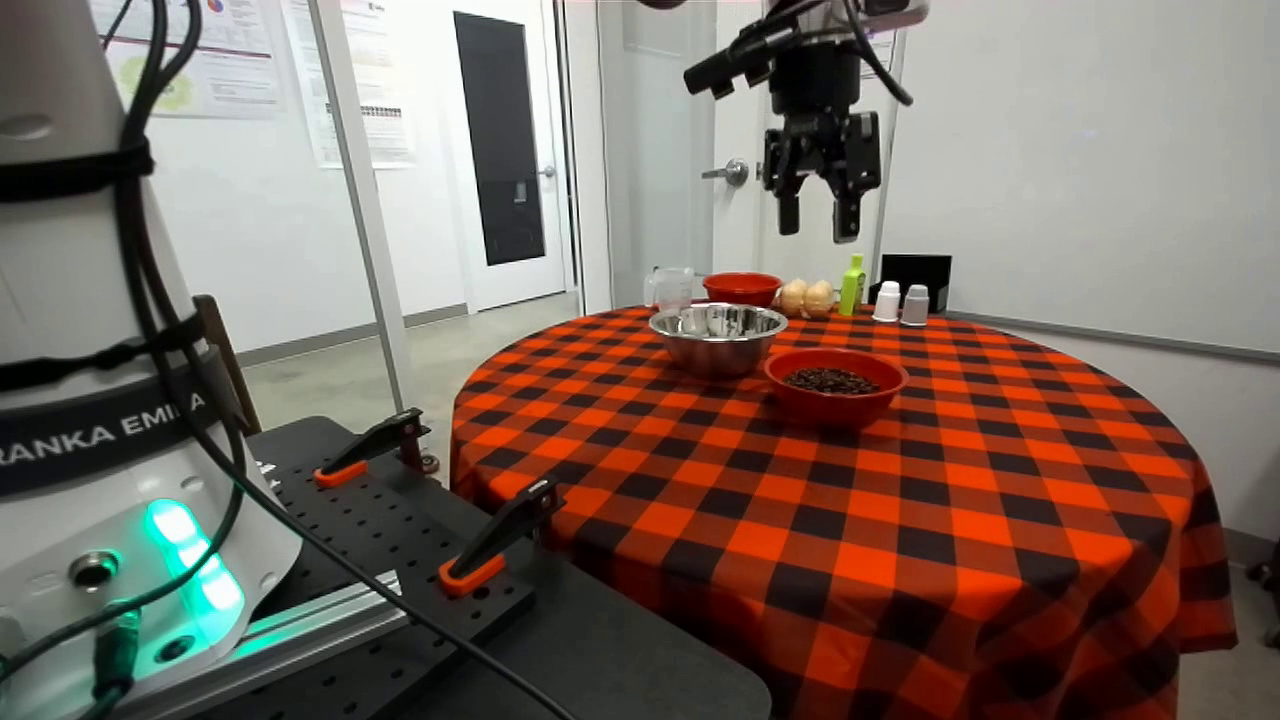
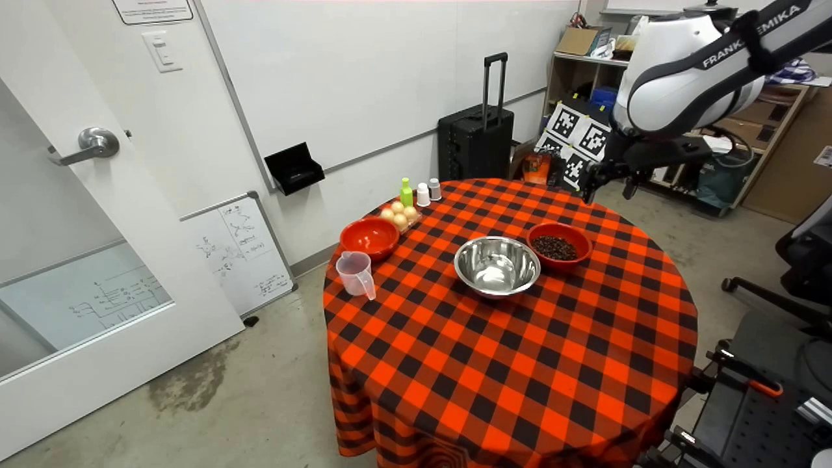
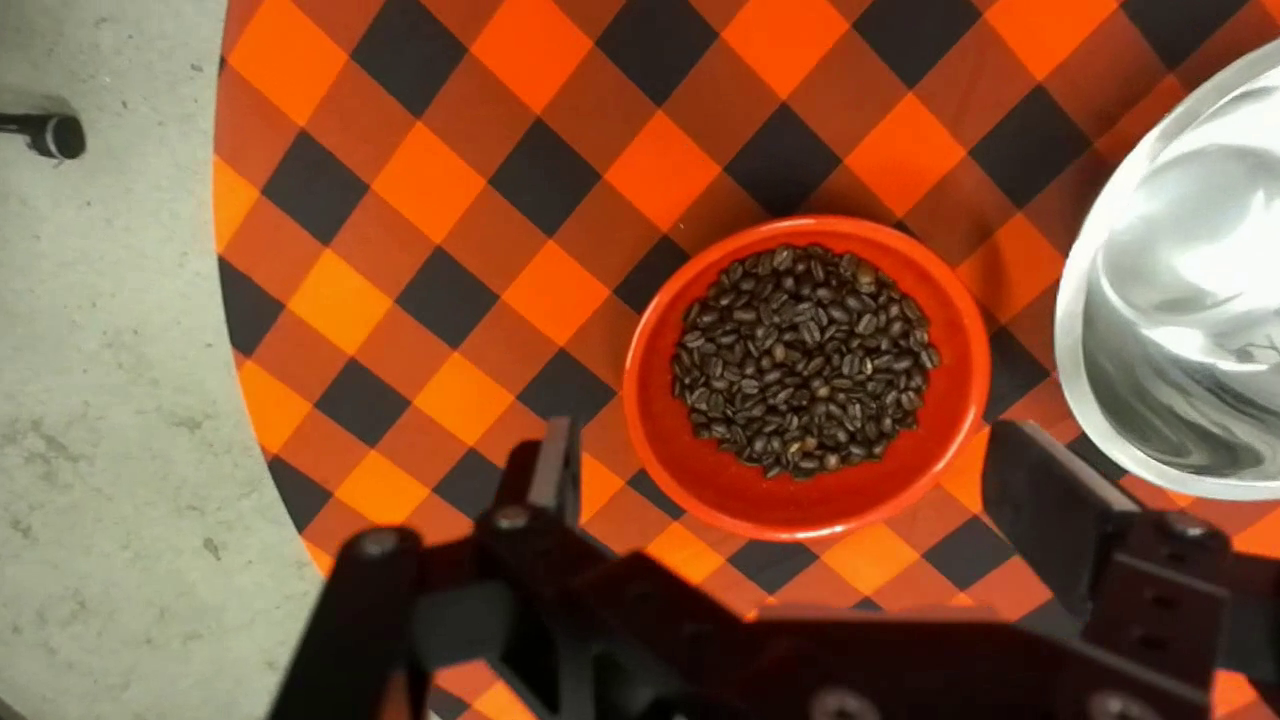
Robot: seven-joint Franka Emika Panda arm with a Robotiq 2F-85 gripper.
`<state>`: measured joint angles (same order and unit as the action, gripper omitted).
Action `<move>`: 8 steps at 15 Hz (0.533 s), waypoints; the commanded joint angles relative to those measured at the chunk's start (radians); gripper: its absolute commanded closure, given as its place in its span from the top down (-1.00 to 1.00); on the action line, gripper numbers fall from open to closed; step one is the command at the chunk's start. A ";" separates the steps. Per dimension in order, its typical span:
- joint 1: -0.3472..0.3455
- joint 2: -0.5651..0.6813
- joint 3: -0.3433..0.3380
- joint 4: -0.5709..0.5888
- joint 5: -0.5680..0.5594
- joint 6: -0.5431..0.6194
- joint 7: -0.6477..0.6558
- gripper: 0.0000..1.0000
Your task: Pick up the orange bowl and pour its contents in the silver dish.
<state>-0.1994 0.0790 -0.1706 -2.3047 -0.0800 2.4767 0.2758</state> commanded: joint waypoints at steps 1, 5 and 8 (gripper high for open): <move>0.009 0.128 -0.013 0.034 0.020 0.075 -0.011 1.00; 0.015 0.249 -0.020 0.109 0.009 0.088 -0.041 1.00; 0.018 0.330 -0.027 0.199 0.028 0.088 -0.010 1.00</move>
<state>-0.1967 0.3205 -0.1775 -2.2094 -0.0741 2.5603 0.2614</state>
